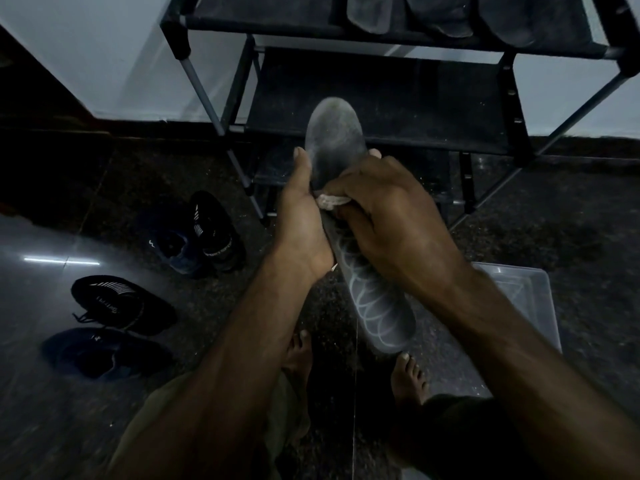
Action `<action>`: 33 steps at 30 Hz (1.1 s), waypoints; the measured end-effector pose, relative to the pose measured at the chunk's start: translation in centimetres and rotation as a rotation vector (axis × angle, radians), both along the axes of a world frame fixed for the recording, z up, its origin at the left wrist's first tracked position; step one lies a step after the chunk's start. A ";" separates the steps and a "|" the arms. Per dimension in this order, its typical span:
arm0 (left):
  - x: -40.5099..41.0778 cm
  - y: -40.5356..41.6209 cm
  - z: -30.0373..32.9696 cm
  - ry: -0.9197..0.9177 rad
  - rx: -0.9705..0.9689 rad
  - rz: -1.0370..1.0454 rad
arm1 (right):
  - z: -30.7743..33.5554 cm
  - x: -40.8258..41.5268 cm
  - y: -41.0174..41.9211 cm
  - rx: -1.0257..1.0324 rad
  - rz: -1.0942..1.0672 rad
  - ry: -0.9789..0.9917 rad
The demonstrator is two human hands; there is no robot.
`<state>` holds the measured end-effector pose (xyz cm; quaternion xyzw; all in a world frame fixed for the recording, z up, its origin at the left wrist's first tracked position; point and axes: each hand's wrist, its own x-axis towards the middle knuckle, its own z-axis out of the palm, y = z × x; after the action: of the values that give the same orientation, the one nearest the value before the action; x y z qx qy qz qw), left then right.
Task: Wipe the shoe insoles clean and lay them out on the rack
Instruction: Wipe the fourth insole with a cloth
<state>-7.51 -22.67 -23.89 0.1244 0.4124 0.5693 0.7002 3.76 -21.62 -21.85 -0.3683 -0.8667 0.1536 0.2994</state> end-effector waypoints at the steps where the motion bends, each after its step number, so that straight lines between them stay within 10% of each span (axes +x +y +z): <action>1: 0.0 0.0 -0.1 0.002 -0.002 0.007 | -0.3 0.4 0.5 -0.006 -0.026 -0.040; 33: 0.8 -0.1 -0.1 0.086 -0.030 0.031 | -1.6 1.6 2.0 -0.153 -0.227 0.052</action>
<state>-6.69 -22.77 -24.00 0.1318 0.4527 0.5681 0.6745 5.34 -19.65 -23.46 -0.4818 -0.7971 0.1936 0.3083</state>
